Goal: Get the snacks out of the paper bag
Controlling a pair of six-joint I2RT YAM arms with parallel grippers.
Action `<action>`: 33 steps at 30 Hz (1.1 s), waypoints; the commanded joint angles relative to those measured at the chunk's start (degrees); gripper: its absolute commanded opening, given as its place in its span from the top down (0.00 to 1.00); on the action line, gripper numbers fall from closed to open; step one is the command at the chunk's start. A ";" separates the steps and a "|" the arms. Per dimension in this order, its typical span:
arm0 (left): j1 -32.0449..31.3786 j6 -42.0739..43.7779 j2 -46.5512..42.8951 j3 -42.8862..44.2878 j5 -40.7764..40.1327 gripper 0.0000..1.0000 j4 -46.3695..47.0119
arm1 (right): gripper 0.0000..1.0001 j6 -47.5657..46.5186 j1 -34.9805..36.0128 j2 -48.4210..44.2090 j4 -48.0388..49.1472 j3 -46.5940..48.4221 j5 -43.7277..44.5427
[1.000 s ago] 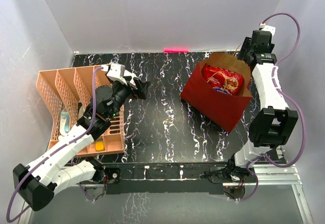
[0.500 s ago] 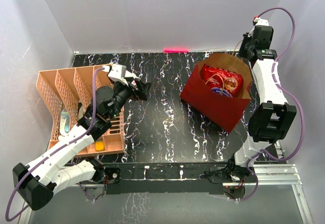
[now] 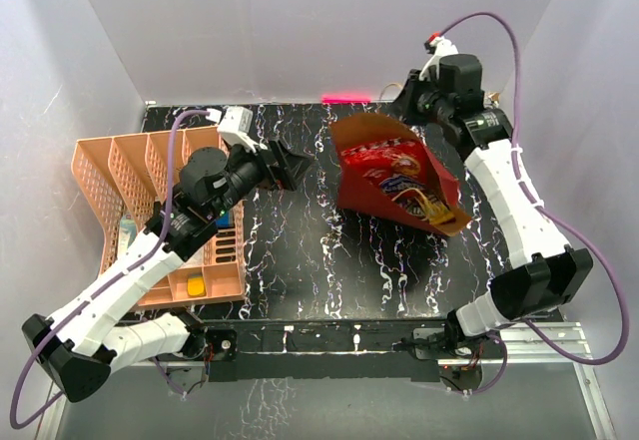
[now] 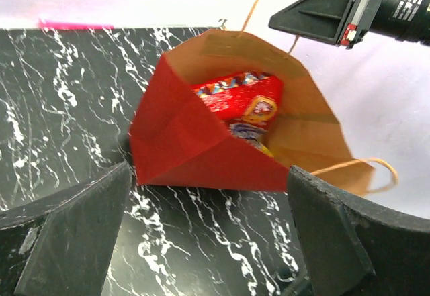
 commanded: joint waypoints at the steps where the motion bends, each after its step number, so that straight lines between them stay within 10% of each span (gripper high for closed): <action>1: -0.29 -7.21 -1.33 5.12 2.20 0.02 -11.48 | 0.92 8.95 4.39 -3.23 5.82 -2.65 -1.74; 14: -0.28 -5.68 3.26 16.00 10.70 0.02 -22.88 | 0.92 7.92 5.92 -5.82 12.36 -7.80 -1.63; 23: -0.15 16.69 25.12 35.95 17.43 0.02 -27.67 | 0.92 0.64 5.91 -7.94 11.36 -7.99 -7.90; 33: 1.03 18.13 49.14 63.04 32.02 0.02 -31.36 | 0.92 -1.17 5.92 -9.97 10.55 -9.04 -7.49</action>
